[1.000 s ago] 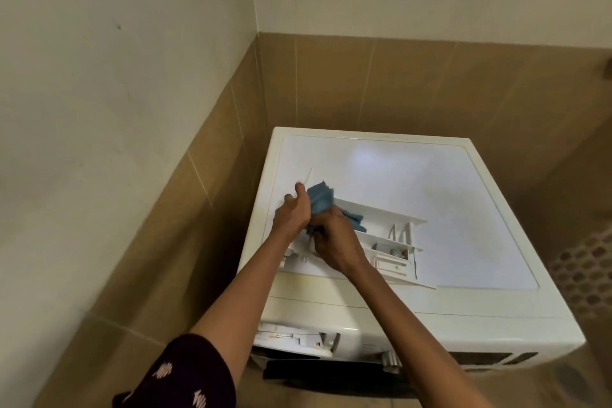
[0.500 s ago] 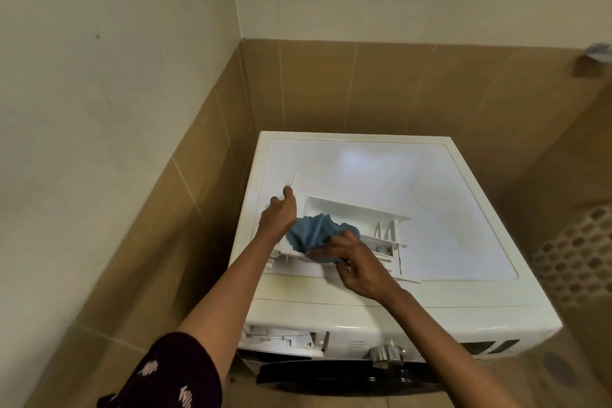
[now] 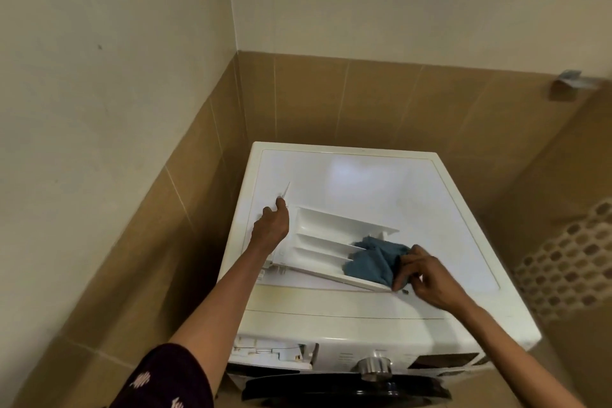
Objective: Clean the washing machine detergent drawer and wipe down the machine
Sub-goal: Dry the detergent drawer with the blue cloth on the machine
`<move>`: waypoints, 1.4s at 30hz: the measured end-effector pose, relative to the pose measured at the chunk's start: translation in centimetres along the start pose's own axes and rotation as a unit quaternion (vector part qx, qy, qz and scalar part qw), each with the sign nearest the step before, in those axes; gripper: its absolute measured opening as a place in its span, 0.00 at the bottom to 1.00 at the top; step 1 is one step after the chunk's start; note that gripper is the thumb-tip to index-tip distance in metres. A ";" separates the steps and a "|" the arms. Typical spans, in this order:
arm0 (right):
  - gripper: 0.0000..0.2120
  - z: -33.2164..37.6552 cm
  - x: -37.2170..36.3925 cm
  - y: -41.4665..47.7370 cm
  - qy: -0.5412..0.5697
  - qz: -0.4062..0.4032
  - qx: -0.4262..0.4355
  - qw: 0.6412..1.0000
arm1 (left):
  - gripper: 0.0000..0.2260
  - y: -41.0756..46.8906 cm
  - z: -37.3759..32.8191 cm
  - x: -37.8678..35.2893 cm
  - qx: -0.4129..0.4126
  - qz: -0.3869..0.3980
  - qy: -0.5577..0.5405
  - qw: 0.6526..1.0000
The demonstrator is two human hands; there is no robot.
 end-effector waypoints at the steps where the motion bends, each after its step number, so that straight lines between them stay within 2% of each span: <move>1: 0.27 0.0 1.1 0.6 0.005 -0.021 -0.015 1.000 | 0.25 0.1 0.0 0.1 -0.004 -0.004 -0.002 1.000; 3: 0.29 0.7 3.4 2.3 0.064 -0.089 -0.046 0.993 | 0.27 0.3 0.3 0.1 -0.011 -0.019 -0.009 1.000; 5: 0.25 2.8 4.8 5.1 0.148 -0.158 -0.064 0.974 | 0.26 0.1 0.0 0.2 -0.015 -0.014 -0.001 1.000; 9: 0.19 7.5 2.8 11.1 0.199 -0.282 -0.039 0.938 | 0.24 -0.3 -0.5 -0.1 0.000 0.005 0.025 1.000; 11: 0.15 9.2 0.1 13.3 0.208 -0.250 -0.019 0.945 | 0.25 -0.2 -0.5 -0.1 0.008 0.004 0.025 1.000; 12: 0.15 9.7 -1.7 14.1 0.209 -0.195 -0.016 0.958 | 0.25 -0.1 -0.5 -0.1 0.014 0.001 0.026 1.000; 15: 0.19 9.5 -6.9 15.5 0.123 -0.016 -0.041 0.991 | 0.26 0.1 -0.5 -0.4 0.017 0.002 0.027 0.999; 17: 0.24 8.3 -8.2 15.1 0.071 0.012 -0.046 0.996 | 0.29 0.3 -0.5 -0.3 0.019 -0.006 0.013 1.000; 18: 0.25 7.5 -8.2 14.8 0.057 0.010 -0.037 0.998 | 0.30 0.4 -0.6 -0.3 0.013 -0.007 0.015 1.000; 21: 0.18 5.3 -7.1 13.5 0.067 -0.001 -0.002 0.998 | 0.31 0.6 -0.5 -0.2 0.012 -0.015 0.010 1.000; 24: 0.18 2.8 -5.0 11.9 0.063 -0.002 -0.021 0.998 | 0.32 0.6 -0.2 -0.3 0.017 -0.019 0.008 1.000; 30: 0.13 -0.5 -0.4 8.8 0.050 -0.004 -0.106 0.993 | 0.26 0.4 -0.3 0.0 -0.016 -0.027 0.036 0.999; 33: 0.12 -1.2 0.7 7.8 0.064 -0.013 -0.144 0.987 | 0.29 0.3 0.0 0.0 -0.008 -0.026 0.022 0.999; 36: 0.08 -3.0 2.2 6.5 0.060 -0.013 -0.206 0.977 | 0.32 0.3 0.0 0.0 0.012 -0.031 0.002 0.999; 38: 0.10 -4.2 3.3 5.7 0.042 -0.014 -0.254 0.966 | 0.32 0.2 0.0 0.0 0.012 -0.033 0.001 0.999; 40: 0.10 -4.2 4.9 5.5 0.061 -0.069 -0.263 0.960 | 0.31 -0.5 0.0 -0.1 0.009 -0.033 -0.004 0.999; 42: 0.10 -2.7 6.5 6.2 0.104 -0.144 -0.233 0.956 | 0.29 -1.2 -0.1 -0.3 0.000 -0.043 -0.016 0.999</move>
Point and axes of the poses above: each hand's wrist, its own y-axis towards the middle knuckle, its own x-axis out of the back of the hand, z = x × y, the point moved 2 cm from there along y, towards the middle knuckle, and after that the axes turned 9 degrees about y, right-handed, at the moved point
